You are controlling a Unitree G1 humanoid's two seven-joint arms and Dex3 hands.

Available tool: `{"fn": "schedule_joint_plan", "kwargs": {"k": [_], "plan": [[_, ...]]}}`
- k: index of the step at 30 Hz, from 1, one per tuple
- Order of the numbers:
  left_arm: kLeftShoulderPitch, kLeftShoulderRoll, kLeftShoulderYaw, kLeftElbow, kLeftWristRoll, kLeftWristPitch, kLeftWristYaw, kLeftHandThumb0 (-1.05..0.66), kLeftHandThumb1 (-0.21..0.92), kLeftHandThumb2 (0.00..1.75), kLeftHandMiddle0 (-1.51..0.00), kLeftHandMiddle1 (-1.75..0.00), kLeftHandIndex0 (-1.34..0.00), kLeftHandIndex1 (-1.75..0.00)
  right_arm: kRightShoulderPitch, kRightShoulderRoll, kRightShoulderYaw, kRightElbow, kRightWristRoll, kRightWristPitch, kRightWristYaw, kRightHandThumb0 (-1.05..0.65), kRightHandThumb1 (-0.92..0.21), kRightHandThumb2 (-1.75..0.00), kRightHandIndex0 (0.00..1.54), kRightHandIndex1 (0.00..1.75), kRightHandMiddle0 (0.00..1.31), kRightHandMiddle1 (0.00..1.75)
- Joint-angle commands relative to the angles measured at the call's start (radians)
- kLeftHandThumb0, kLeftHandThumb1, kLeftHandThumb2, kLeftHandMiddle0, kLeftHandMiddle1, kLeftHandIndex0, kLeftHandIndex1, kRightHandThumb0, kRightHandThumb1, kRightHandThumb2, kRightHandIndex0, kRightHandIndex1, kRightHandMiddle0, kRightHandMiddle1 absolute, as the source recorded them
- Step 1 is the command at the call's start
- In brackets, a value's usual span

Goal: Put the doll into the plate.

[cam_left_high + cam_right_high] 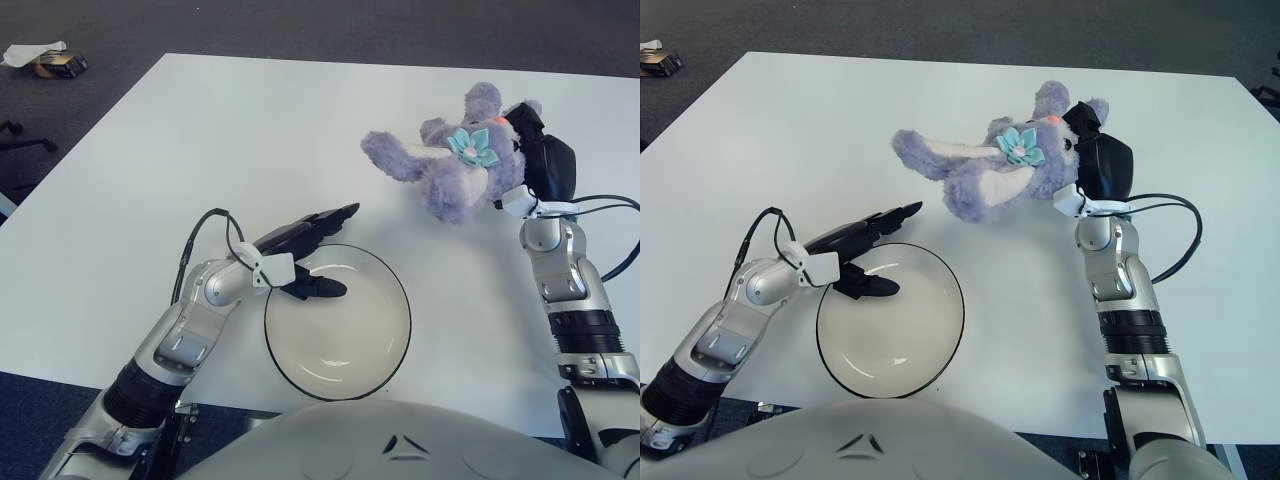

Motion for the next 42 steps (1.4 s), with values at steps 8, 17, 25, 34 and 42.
{"fn": "schedule_joint_plan", "kwargs": {"k": [8, 17, 25, 34, 42], "plan": [[-0.022, -0.078, -0.004, 0.394, 0.104, -0.486, 0.323, -0.98, 0.91, 0.20, -0.09, -0.15, -0.02, -0.04, -0.018, 0.005, -0.015, -0.016, 0.017, 0.004, 0.003, 0.00, -0.07, -1.61, 0.80, 1.75, 0.56, 1.75], [-0.073, -0.114, 0.010, 0.581, 0.170, -0.746, 0.490, -0.95, 0.92, 0.19, -0.10, -0.25, 0.00, -0.21, -0.014, -0.002, -0.018, -0.015, 0.019, -0.007, 0.005, 0.00, -0.08, -1.59, 0.79, 1.74, 0.55, 1.75], [-0.108, -0.148, 0.014, 0.696, 0.185, -0.866, 0.563, -0.91, 0.91, 0.18, -0.09, -0.31, 0.00, -0.27, -0.012, -0.004, -0.018, -0.016, 0.012, -0.008, 0.005, 0.00, -0.09, -1.57, 0.80, 1.71, 0.54, 1.75], [-0.141, -0.160, 0.017, 0.768, 0.236, -0.929, 0.619, -0.89, 0.91, 0.19, -0.01, -0.49, 0.00, -0.30, -0.009, -0.006, -0.018, -0.020, 0.015, -0.009, 0.016, 0.00, -0.09, -1.58, 0.79, 1.73, 0.54, 1.75], [-0.172, -0.170, 0.020, 0.818, 0.276, -0.966, 0.664, -0.90, 0.92, 0.23, 0.00, -0.49, 0.00, -0.27, -0.006, -0.005, -0.017, -0.023, 0.014, -0.010, 0.024, 0.00, -0.09, -1.58, 0.79, 1.74, 0.54, 1.75]]}}
